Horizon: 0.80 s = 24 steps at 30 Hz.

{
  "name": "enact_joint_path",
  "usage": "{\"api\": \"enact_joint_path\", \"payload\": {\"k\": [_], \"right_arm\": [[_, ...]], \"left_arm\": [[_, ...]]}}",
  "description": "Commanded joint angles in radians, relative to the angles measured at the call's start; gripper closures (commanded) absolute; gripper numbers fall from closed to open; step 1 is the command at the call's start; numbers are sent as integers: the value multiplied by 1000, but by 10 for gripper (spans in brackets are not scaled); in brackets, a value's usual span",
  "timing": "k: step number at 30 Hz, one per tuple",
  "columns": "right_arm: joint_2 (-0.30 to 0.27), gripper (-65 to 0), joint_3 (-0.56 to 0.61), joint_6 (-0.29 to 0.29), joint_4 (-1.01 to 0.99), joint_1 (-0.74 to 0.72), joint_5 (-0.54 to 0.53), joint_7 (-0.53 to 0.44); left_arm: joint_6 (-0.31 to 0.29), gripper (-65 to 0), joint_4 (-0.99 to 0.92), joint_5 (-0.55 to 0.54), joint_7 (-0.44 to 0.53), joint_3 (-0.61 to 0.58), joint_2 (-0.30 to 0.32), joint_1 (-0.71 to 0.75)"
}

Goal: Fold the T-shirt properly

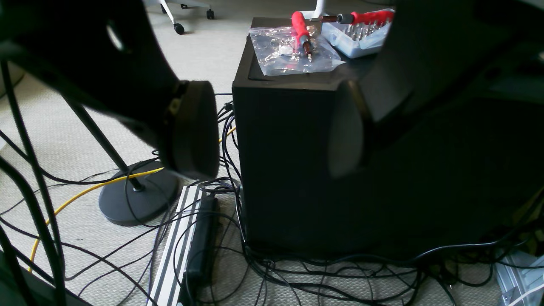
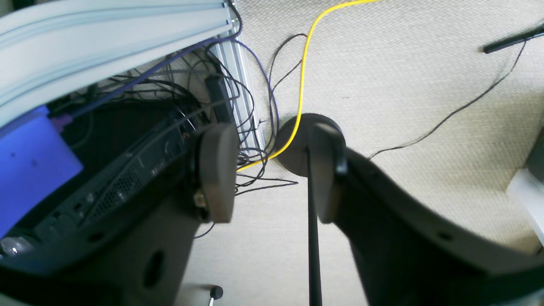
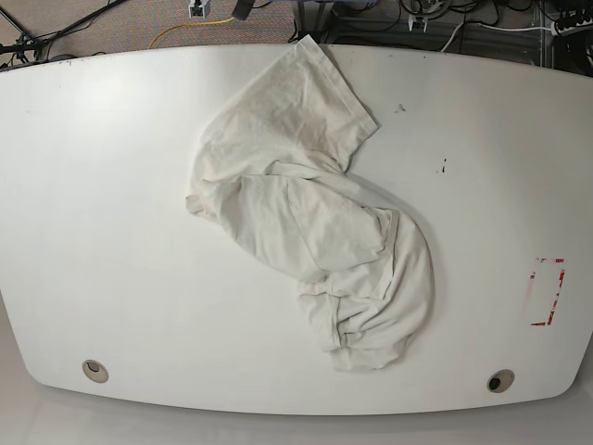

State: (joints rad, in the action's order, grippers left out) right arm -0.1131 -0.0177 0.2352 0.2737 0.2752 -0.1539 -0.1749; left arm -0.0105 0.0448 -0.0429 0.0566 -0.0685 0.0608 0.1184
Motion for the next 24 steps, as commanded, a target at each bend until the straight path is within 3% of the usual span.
{"api": "enact_joint_path", "payload": {"k": [1, 2, 20, 24], "right_arm": [[4, -425, -3, 10, 34, 42, -6, -21], [2, -276, 3, 3, 11, -37, 1, -8], [2, -276, 3, 3, -18, -69, 1, -8], [2, -276, 3, 3, -17, -69, 1, -10]], "left_arm": [[4, -368, 141, -16, 43, 12, 14, 73], [2, -369, 8, 4, 5, -3, 4, 33], [2, -369, 8, 2, 9, 0, 11, 8], [4, -369, 8, 2, 61, 3, 11, 10]]}}
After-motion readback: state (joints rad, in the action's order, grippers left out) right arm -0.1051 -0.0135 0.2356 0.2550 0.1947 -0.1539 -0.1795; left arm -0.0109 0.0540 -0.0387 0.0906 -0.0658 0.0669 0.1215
